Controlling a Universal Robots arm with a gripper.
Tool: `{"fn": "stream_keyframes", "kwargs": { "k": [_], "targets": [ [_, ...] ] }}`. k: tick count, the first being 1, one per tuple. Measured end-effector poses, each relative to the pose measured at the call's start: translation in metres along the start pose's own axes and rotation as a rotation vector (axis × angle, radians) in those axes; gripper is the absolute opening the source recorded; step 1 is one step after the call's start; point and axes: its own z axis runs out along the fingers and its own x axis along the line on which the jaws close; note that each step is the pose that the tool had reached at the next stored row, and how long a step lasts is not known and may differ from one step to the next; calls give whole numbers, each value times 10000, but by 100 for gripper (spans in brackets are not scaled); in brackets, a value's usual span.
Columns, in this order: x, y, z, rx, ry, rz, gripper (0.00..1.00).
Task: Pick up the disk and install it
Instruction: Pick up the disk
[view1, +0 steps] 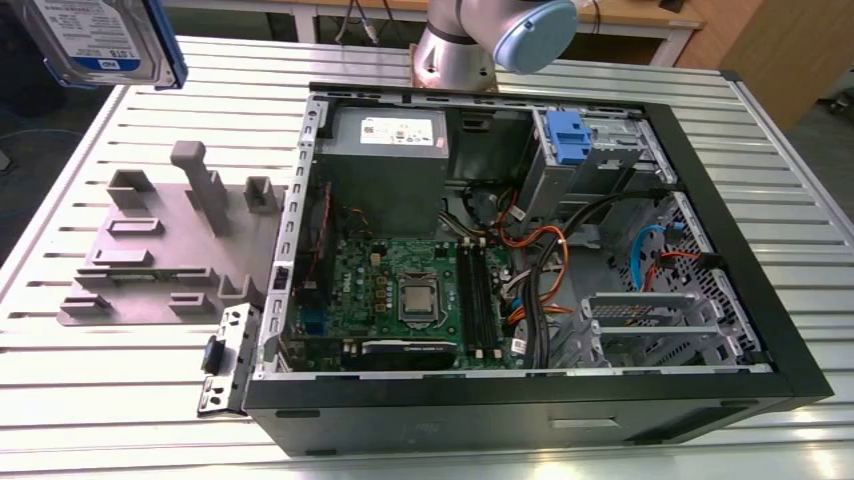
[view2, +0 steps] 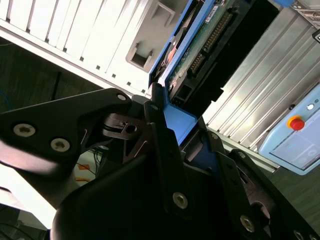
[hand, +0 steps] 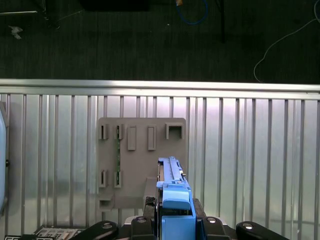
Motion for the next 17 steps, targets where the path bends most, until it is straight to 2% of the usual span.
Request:
{"fn": "stream_keyframes", "kwargs": {
  "k": [17],
  "targets": [
    [0, -62, 1, 0, 0, 0, 36]
  ]
}}
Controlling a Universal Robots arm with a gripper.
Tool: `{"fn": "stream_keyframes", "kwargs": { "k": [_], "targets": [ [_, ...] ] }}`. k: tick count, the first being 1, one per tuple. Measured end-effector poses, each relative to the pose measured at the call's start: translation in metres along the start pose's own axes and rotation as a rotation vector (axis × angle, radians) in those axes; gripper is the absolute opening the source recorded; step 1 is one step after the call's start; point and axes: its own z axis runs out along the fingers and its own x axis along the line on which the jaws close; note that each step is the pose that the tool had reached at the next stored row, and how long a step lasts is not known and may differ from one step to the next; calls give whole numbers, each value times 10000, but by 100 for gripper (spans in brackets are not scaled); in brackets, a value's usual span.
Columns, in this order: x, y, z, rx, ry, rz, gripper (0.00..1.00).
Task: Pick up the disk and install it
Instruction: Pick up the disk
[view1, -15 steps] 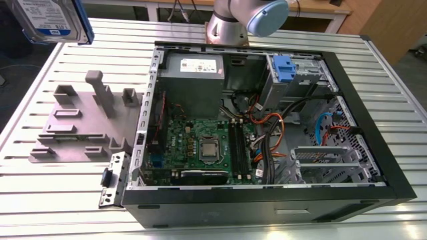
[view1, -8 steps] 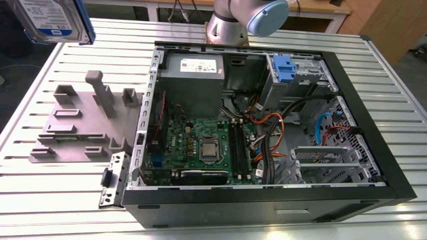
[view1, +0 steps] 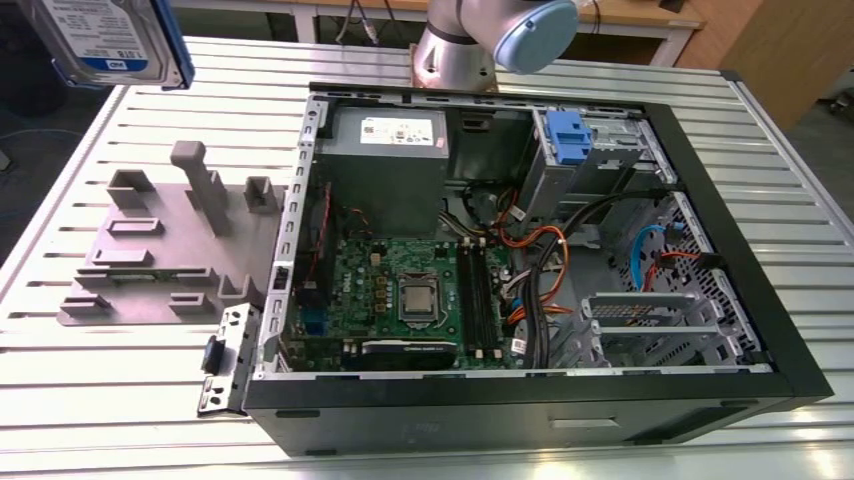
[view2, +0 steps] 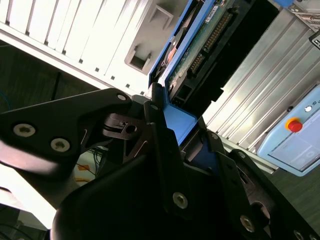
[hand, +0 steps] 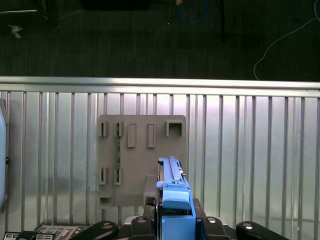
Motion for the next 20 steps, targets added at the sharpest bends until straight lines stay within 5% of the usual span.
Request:
{"fn": "stream_keyframes", "kwargs": {
  "k": [20],
  "targets": [
    [0, -73, 1, 0, 0, 0, 36]
  ]
}}
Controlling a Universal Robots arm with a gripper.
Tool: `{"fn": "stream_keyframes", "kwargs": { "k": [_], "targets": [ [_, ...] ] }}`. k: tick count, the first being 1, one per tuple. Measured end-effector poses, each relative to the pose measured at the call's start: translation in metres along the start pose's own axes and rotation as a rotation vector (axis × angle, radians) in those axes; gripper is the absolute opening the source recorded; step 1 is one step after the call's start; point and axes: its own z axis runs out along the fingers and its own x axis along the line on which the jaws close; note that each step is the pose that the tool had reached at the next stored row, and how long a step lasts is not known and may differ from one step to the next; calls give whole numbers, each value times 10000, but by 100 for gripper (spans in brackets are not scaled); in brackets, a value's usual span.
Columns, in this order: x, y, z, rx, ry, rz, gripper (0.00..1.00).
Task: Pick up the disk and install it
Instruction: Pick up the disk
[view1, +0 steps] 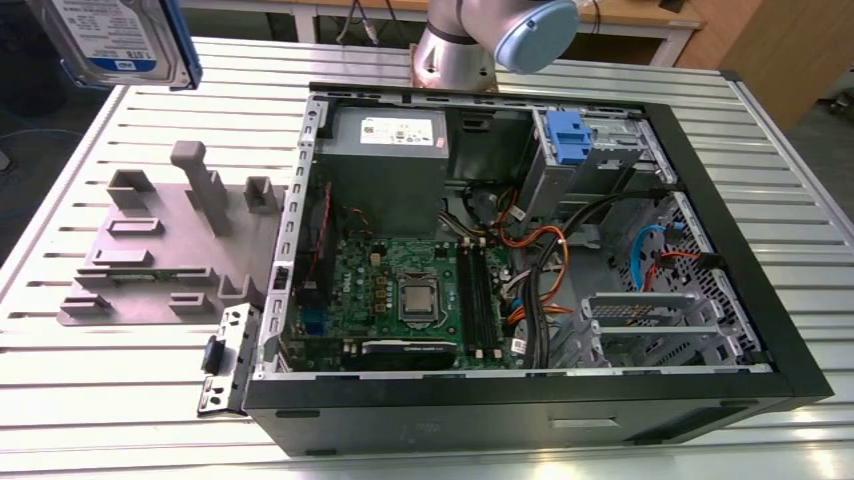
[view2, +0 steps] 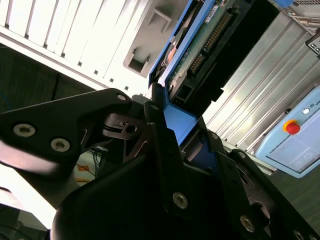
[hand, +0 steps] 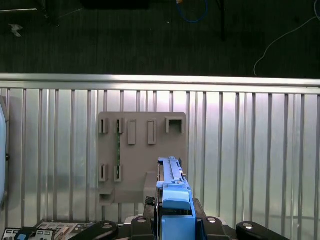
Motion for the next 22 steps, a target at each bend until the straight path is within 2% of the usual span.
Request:
{"fn": "stream_keyframes", "kwargs": {
  "k": [22],
  "targets": [
    [0, -80, 1, 0, 0, 0, 36]
  ]
}}
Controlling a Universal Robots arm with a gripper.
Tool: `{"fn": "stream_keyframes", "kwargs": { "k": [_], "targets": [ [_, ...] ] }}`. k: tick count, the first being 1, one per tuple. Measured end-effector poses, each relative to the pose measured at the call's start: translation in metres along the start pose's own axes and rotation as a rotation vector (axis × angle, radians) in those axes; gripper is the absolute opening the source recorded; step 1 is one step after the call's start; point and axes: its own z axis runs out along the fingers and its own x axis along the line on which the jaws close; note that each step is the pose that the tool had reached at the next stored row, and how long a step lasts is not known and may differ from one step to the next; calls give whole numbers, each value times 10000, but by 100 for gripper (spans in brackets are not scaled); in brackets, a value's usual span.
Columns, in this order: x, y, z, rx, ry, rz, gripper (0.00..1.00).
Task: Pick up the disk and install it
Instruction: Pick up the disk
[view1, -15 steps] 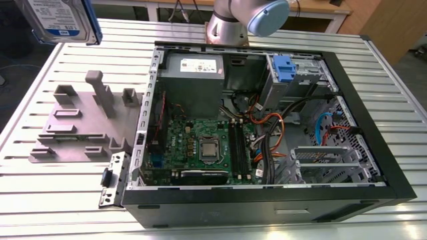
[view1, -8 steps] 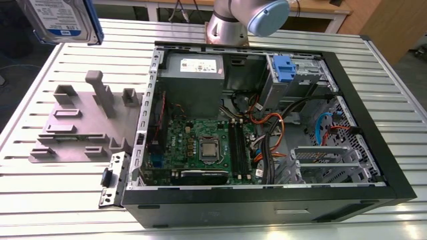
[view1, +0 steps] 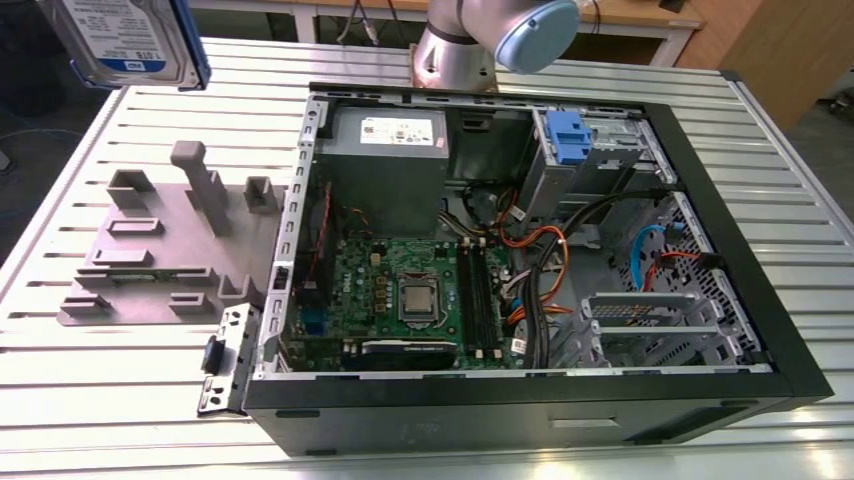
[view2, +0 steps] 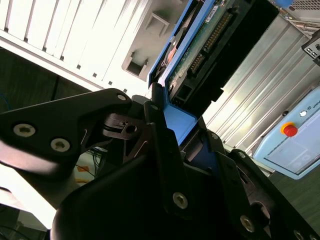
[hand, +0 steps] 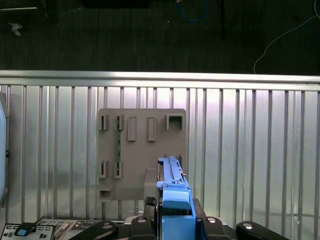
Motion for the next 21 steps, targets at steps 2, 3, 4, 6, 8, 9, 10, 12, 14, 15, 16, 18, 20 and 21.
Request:
{"fn": "stream_keyframes", "kwargs": {
  "k": [2, 3, 4, 6, 8, 9, 10, 12, 14, 15, 16, 18, 20, 21],
  "targets": [
    [0, -7, 0, 0, 0, 0, 36],
    [0, -11, 0, 0, 0, 0, 36],
    [0, -15, 0, 0, 0, 0, 36],
    [0, -24, 1, 0, 0, 0, 36],
    [0, -32, 1, 0, 0, 0, 36],
    [0, -35, 1, 0, 0, 0, 36],
    [0, -39, 1, 1, -1, 0, 36],
    [0, -47, 1, 0, 0, 0, 36],
    [0, -55, 1, 0, 0, 1, 36],
    [0, -59, 1, 0, 0, 0, 36],
    [0, -62, 1, 0, 0, 0, 36],
    [0, -70, 1, 0, 0, 0, 36],
    [0, -76, 2, 1, 0, 1, 36],
    [1, -79, 2, 1, 0, 1, 36]
  ]
}}
